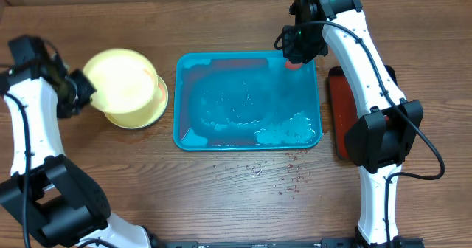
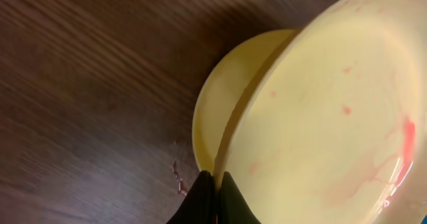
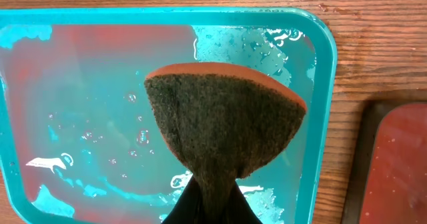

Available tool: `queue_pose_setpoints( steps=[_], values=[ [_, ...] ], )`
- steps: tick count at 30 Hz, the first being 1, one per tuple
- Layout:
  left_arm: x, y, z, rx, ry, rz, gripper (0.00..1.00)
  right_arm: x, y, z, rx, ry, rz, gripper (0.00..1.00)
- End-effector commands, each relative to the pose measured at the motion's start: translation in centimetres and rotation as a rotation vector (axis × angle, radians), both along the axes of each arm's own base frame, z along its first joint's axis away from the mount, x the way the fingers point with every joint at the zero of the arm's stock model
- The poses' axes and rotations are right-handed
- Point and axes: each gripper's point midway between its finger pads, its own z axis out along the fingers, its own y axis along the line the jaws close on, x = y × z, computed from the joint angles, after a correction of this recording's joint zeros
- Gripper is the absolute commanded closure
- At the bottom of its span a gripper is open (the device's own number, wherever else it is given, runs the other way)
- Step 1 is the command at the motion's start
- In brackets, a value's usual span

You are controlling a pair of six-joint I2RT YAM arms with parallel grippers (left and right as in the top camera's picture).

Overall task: Clean dirty plates on tray and stack at the side
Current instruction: 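Carry the yellow plate left and stack it on the plate pile, then move the sponge over the red tray and release it with the right gripper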

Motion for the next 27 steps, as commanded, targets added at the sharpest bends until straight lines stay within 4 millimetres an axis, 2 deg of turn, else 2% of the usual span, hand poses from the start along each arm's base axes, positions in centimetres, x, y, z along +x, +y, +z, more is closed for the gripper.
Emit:
queue_pose_setpoints(
  steps=[1, 6, 10, 14, 15, 19, 20, 22, 25, 27],
  values=[
    [-0.2, -1.3, -2.2, -0.061, -0.032, -0.027, 0.96, 0.3, -0.1, 1.9, 0.011, -0.050, -0.011, 0.96],
    [-0.2, -0.3, -5.0, 0.003, -0.049, 0.002, 0.96, 0.4, -0.1, 1.9, 0.012, -0.053, -0.011, 0.96],
    [-0.3, 0.0, -6.3, 0.020, -0.060, 0.019, 0.96, 0.4, -0.1, 1.9, 0.012, -0.053, -0.011, 0.96],
    [-0.8, 0.5, -6.8, 0.055, -0.036, 0.035, 0.95, 0.4, -0.1, 1.9, 0.012, -0.053, -0.011, 0.96],
    [-0.9, 0.6, -6.7, 0.060, -0.035, 0.037, 0.90, 0.4, -0.1, 1.9, 0.012, -0.053, -0.011, 0.96],
    [-0.7, 0.7, -6.7, 0.057, -0.042, 0.050, 0.53, 0.4, -0.1, 1.9, 0.012, -0.054, -0.011, 0.96],
    [-0.7, 0.6, -6.7, 0.048, -0.044, 0.055, 0.48, 0.4, -0.1, 1.9, 0.012, -0.054, -0.011, 0.96],
    [-0.5, -0.1, -6.6, 0.013, -0.053, 0.035, 0.42, 0.5, -0.1, 1.9, 0.013, -0.057, -0.010, 0.96],
    [-0.1, -1.0, -6.0, -0.034, -0.078, 0.015, 0.43, 0.5, -0.1, 2.0, 0.012, -0.059, -0.007, 0.96],
    [0.4, -1.4, -4.9, -0.047, -0.106, 0.001, 0.43, 0.3, -0.1, 2.2, 0.013, -0.059, -0.007, 0.96]
  ],
)
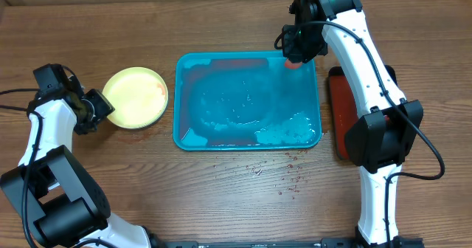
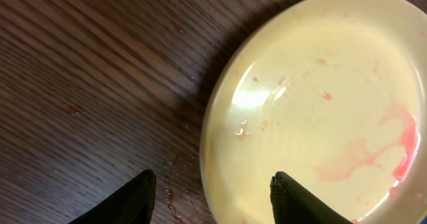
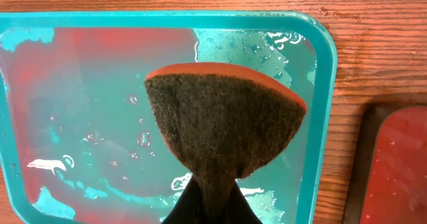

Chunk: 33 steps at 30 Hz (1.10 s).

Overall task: Clean dirty plates on tray and stack at the side
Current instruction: 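Move the sponge over the red tray and release it with the right gripper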

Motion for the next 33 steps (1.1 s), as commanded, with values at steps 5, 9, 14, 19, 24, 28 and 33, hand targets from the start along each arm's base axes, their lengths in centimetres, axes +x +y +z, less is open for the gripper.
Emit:
queue_pose_setpoints(
  steps=[5, 9, 14, 19, 24, 28, 33],
  values=[
    [2.6, -2.7, 7.9, 0.012, -0.154, -0.112, 0.39, -1.0, -0.6, 5.0, 0.019, -0.083, -0.009, 0.96],
    [3.5, -5.3, 11.5, 0.075, -0.212, -0.215, 0.30, -1.7, -2.4, 7.9, 0.022, -0.131, -0.038, 0.96],
    [3.9, -9.4, 13.4, 0.121, -0.210, -0.311, 0.27, -2.9, -6.9, 10.3, 0.014, -0.137, -0.130, 0.96],
    [3.8, -11.2, 12.8, 0.237, -0.149, -0.346, 0.24, -4.9, -14.2, 9.6, -0.085, -0.041, -0.293, 0.96],
    [4.6, -11.7, 13.3, 0.283, -0.173, -0.350, 0.13, -6.1, -19.4, 7.1, -0.109, 0.058, -0.427, 0.96],
    [4.9, -11.8, 13.5, 0.275, -0.190, -0.347, 0.04, -7.2, -21.0, 3.7, -0.118, 0.153, -0.464, 0.96],
    [4.9, -11.8, 13.4, 0.274, -0.189, -0.348, 0.00, -8.5, -21.5, -1.8, -0.122, 0.258, -0.476, 0.96]
  ],
)
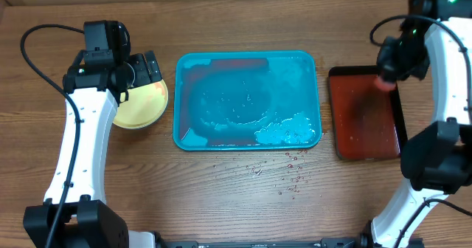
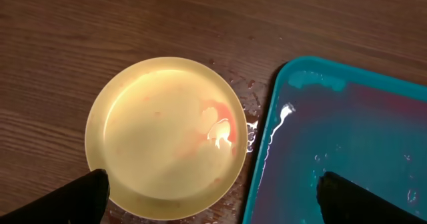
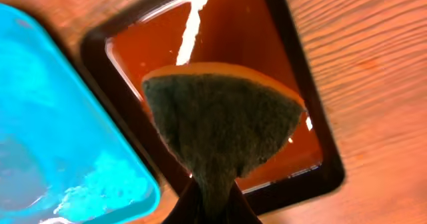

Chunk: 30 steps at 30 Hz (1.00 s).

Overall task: Clean dirty plates on tray and stack at the side
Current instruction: 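Move the sponge over the red tray and release it with the right gripper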

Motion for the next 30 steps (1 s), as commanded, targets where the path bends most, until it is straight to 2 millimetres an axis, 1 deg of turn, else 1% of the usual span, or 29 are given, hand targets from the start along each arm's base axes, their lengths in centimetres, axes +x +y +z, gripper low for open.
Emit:
queue_pose_setpoints(
  steps=[1, 4, 7, 10, 12, 14, 15, 17, 19, 21, 23, 24, 25, 28, 30],
  values=[
    [0.2, 0.3, 0.2, 0.014, -0.007, 0.010, 0.00, -1.2, 0.1, -3.3, 0.012, 0.061, -0.007, 0.96],
    [0.3, -0.2, 0.2, -0.007, -0.009, -0.004, 0.00, -1.8, 0.9, -6.2, 0.053, 0.086, 0.020, 0.96],
    [0.3, -0.6, 0.2, -0.030, -0.011, -0.020, 0.00, -2.2, 1.4, -8.5, 0.082, 0.094, 0.052, 0.96],
    [0.4, -0.9, 0.2, -0.041, -0.013, -0.028, 0.00, -2.5, 1.7, -10.0, 0.098, 0.091, 0.084, 0.89],
    [0.3, -0.9, 0.2, -0.041, -0.012, -0.028, 0.00, -2.4, 1.9, -10.3, 0.108, 0.085, 0.102, 0.85],
    [0.3, -0.9, 0.2, -0.041, -0.012, -0.027, 0.00, -2.2, 2.0, -10.4, 0.113, 0.075, 0.106, 0.78],
    [0.3, -0.8, 0.2, -0.040, -0.011, -0.027, 0.00, -2.1, 1.9, -10.3, 0.112, 0.069, 0.106, 0.72],
    [0.3, -0.8, 0.2, -0.041, -0.011, -0.027, 0.00, -1.9, 1.9, -10.2, 0.112, 0.064, 0.106, 0.66],
    [0.3, -0.8, 0.2, -0.041, -0.012, -0.027, 0.00, -1.8, 2.1, -9.9, 0.119, 0.057, 0.113, 0.64],
    [0.3, -0.8, 0.2, -0.041, -0.012, -0.027, 0.00, -1.4, 2.7, -8.7, 0.154, 0.028, 0.140, 0.62],
    [0.3, -0.9, 0.2, -0.041, -0.012, -0.027, 0.00, -1.0, 3.2, -6.8, 0.179, -0.016, 0.160, 0.59],
    [0.3, -0.8, 0.2, -0.041, -0.012, -0.027, 0.00, -0.7, 3.5, -5.2, 0.188, -0.052, 0.164, 0.58],
    [0.3, -0.8, 0.2, -0.041, -0.012, -0.026, 0.00, -0.5, 3.7, -4.1, 0.196, -0.078, 0.175, 0.58],
    [0.3, -0.8, 0.2, -0.041, -0.012, -0.026, 0.00, -0.3, 5.2, 1.2, 0.233, -0.205, 0.253, 0.50],
    [0.3, -0.8, 0.2, -0.041, -0.012, -0.026, 0.00, -0.7, 5.9, 4.8, 0.221, -0.277, 0.279, 0.46]
  ],
)
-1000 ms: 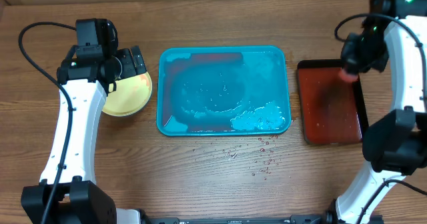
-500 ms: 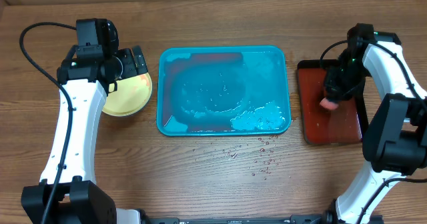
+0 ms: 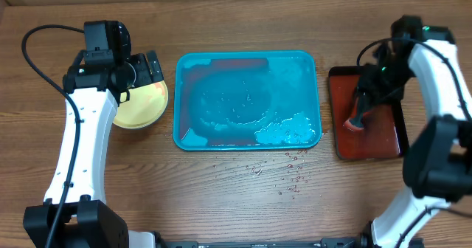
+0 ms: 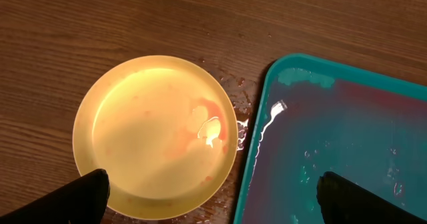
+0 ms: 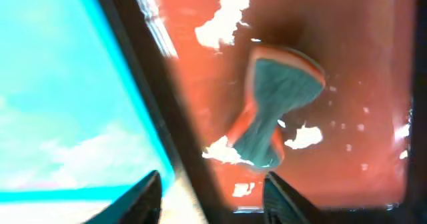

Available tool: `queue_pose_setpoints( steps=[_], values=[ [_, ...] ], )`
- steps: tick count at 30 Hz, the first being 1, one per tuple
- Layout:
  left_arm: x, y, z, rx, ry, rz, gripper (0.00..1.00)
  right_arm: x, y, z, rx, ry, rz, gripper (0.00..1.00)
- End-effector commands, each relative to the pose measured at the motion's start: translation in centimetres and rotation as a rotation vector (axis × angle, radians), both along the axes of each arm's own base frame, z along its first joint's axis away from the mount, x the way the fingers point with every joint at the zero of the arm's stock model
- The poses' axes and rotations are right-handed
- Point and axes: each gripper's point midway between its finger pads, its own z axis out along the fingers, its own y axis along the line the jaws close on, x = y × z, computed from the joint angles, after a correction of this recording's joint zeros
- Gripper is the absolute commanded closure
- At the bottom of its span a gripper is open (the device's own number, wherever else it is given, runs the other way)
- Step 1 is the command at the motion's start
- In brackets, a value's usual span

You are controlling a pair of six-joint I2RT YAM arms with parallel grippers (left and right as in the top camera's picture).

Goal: Clean dirty plates on tray and stack at the side

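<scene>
The stacked yellow plates (image 3: 139, 104) lie left of the teal tray (image 3: 178, 122), the top plate (image 4: 155, 136) smeared with faint red. My left gripper (image 3: 140, 69) hangs open above the gap between plate and tray rim (image 4: 257, 151), holding nothing (image 4: 213, 197). An orange and dark green sponge (image 5: 277, 111) lies pinched in shape in the red tray (image 5: 360, 117) on the right. My right gripper (image 5: 213, 197) is open just above it, over that tray's left edge (image 3: 366, 94). The sponge (image 3: 354, 120) is free.
The teal tray holds water and a patch of foam (image 3: 287, 133) at its near right. Red crumbs (image 3: 287, 178) are scattered on the wooden table in front of it. The dark-rimmed red tray (image 3: 383, 141) has wet white flecks.
My right gripper was shut on the sponge above the red tray. Now it is open, lower and further left, and the sponge lies in that tray. The left gripper has barely shifted.
First my left gripper held a yellow plate tilted over another while the right held the sponge over the teal tray's far right corner. Then the plate lay stacked and the left was open. Later the left was higher, the sponge over the red tray, where it now lies.
</scene>
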Motion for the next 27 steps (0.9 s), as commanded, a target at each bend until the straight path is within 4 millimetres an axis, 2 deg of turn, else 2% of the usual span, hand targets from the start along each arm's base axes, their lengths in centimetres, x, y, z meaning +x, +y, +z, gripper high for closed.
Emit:
queue_pose_setpoints(
  steps=[1, 4, 5, 6, 7, 10, 16, 23, 27],
  values=[
    [0.3, -0.2, 0.2, -0.010, -0.010, -0.006, 0.00, 0.5, 2.0, 10.0, 0.025, -0.276, 0.073, 0.44],
    [0.3, -0.2, 0.2, -0.010, -0.010, -0.006, 0.00, -1.8, 3.0, 15.3, 0.037, -0.364, 0.090, 0.40],
    [0.3, -0.2, 0.2, -0.010, -0.010, -0.006, 0.00, -2.8, 3.2, 16.7, 0.043, -0.381, 0.092, 0.35],
    [0.3, -0.2, 0.2, -0.010, -0.010, -0.006, 0.00, -4.0, 3.4, 18.2, 0.043, -0.396, 0.085, 0.21],
    [0.3, -0.2, 0.2, -0.010, -0.010, -0.006, 0.00, -5.2, 3.5, 19.4, 0.044, -0.408, 0.075, 0.00],
    [0.3, -0.2, 0.2, -0.010, -0.010, -0.006, 0.01, -8.1, 3.9, 21.9, 0.045, -0.450, 0.051, 0.00],
    [0.3, -0.2, 0.2, -0.010, -0.010, -0.006, 0.00, -11.2, 4.2, 25.1, 0.027, -0.576, 0.057, 0.00],
    [0.3, -0.2, 0.2, -0.010, -0.010, -0.006, 0.00, -12.7, 3.8, 26.7, -0.021, -0.651, 0.055, 0.00],
    [0.3, -0.2, 0.2, -0.010, -0.010, -0.006, 0.00, -12.6, 3.6, 29.0, -0.046, -0.780, 0.055, 0.00]
  ],
)
